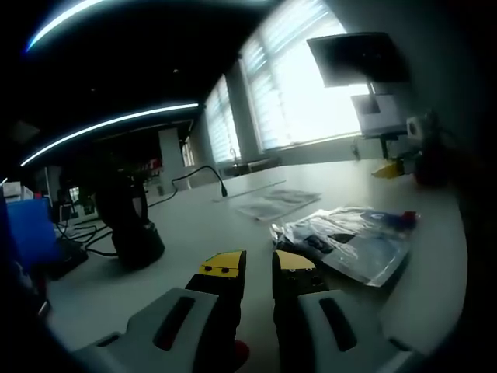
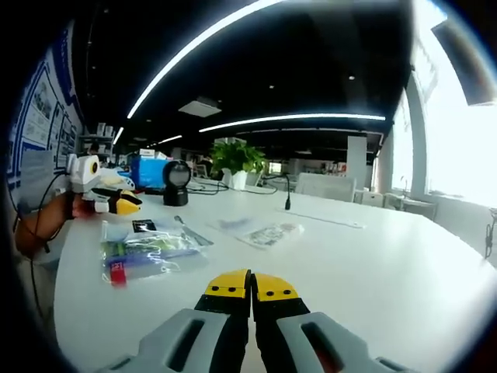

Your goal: Clip sheet goods on table flip sheet goods clip sheet goods scan sheet goods put sheet goods back to table

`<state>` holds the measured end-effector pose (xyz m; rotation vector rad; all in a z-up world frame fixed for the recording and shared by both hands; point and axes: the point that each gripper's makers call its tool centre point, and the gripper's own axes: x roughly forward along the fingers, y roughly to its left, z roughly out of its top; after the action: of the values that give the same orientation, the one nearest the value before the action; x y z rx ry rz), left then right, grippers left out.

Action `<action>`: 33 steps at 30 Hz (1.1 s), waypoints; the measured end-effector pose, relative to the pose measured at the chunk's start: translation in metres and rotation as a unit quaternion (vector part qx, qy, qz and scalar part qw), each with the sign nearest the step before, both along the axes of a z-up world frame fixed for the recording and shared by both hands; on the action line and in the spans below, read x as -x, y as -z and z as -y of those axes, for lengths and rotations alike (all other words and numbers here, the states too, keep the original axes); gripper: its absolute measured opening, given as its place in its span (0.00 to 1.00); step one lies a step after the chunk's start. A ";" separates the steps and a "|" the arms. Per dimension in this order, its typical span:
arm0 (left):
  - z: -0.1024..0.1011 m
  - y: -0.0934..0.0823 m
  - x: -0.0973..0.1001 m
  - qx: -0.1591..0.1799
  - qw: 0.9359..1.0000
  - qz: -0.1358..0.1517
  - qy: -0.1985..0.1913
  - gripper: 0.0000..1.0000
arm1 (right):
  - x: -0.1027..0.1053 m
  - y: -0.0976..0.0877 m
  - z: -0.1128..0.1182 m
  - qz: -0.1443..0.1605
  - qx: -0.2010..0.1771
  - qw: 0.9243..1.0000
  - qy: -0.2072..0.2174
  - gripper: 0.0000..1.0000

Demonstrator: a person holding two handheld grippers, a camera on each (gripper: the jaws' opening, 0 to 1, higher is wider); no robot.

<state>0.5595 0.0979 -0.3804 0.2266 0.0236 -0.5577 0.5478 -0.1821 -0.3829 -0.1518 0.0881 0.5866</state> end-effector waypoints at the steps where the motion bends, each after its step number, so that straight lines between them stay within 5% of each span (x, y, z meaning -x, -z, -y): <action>1: 0.002 0.000 0.002 -0.002 1.000 0.000 0.001 0.06 | 0.001 0.000 -0.001 0.000 0.000 1.000 -0.003 0.00; 33: 0.005 0.002 0.003 -0.014 1.000 0.005 0.003 0.06 | -0.010 0.005 0.003 0.000 0.021 1.000 -0.005 0.00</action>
<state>0.5564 0.0931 -0.3824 0.2562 0.0216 -0.5622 0.5580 -0.1854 -0.3877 -0.1929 0.0995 0.5949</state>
